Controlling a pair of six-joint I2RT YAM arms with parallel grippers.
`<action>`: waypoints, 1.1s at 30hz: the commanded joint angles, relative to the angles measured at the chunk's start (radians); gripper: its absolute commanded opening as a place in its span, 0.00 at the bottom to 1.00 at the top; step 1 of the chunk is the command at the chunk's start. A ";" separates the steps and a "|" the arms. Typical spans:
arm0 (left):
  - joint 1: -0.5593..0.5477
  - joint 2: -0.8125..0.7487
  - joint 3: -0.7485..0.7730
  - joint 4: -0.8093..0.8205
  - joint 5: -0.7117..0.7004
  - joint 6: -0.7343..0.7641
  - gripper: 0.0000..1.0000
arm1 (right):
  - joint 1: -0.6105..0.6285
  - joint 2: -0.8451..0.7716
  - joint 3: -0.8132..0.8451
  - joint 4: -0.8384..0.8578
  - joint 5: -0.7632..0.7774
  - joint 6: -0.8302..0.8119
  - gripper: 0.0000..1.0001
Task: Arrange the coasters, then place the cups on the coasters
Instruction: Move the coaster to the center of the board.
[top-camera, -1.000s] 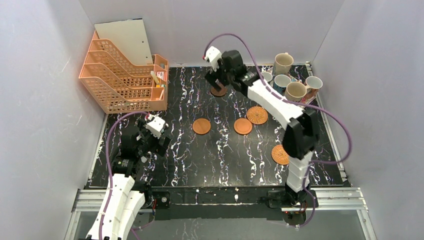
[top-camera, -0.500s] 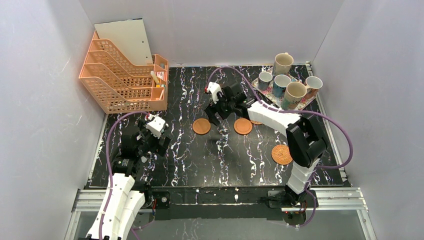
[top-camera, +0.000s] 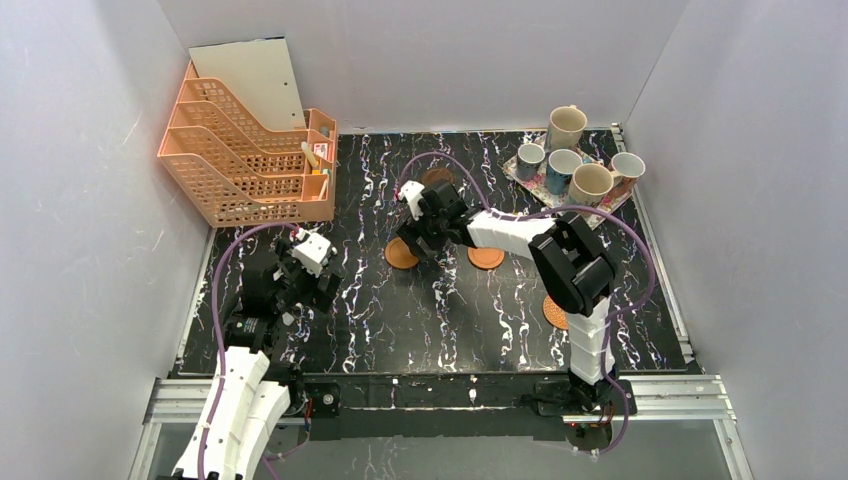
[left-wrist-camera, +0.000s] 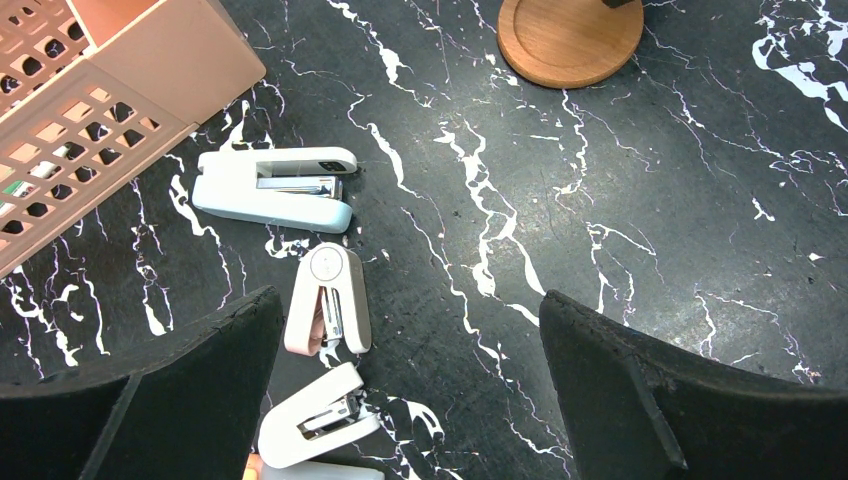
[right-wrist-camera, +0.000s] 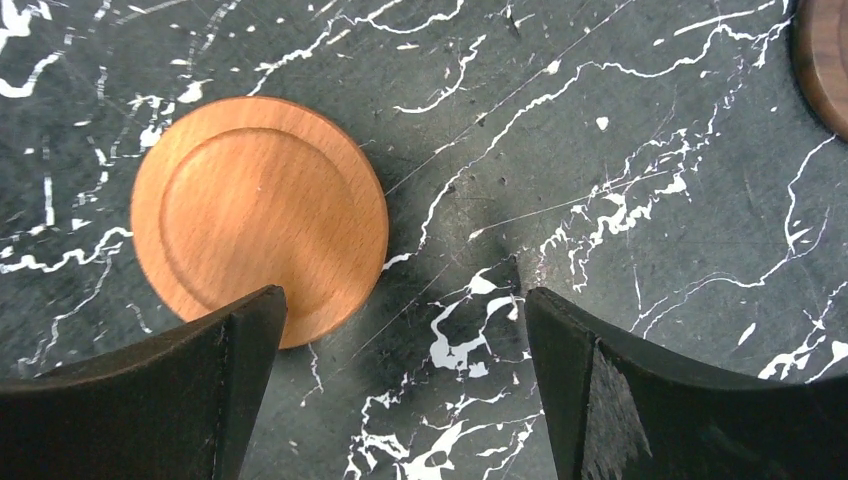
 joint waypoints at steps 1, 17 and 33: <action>0.004 -0.002 -0.012 -0.004 0.011 0.003 0.98 | 0.023 0.035 0.070 0.045 0.126 -0.012 0.98; 0.004 -0.003 -0.012 -0.004 0.012 0.003 0.98 | 0.028 0.161 0.173 0.035 0.275 -0.063 0.98; 0.004 -0.003 -0.013 -0.006 0.017 0.006 0.98 | 0.022 0.219 0.262 0.026 0.334 -0.116 0.98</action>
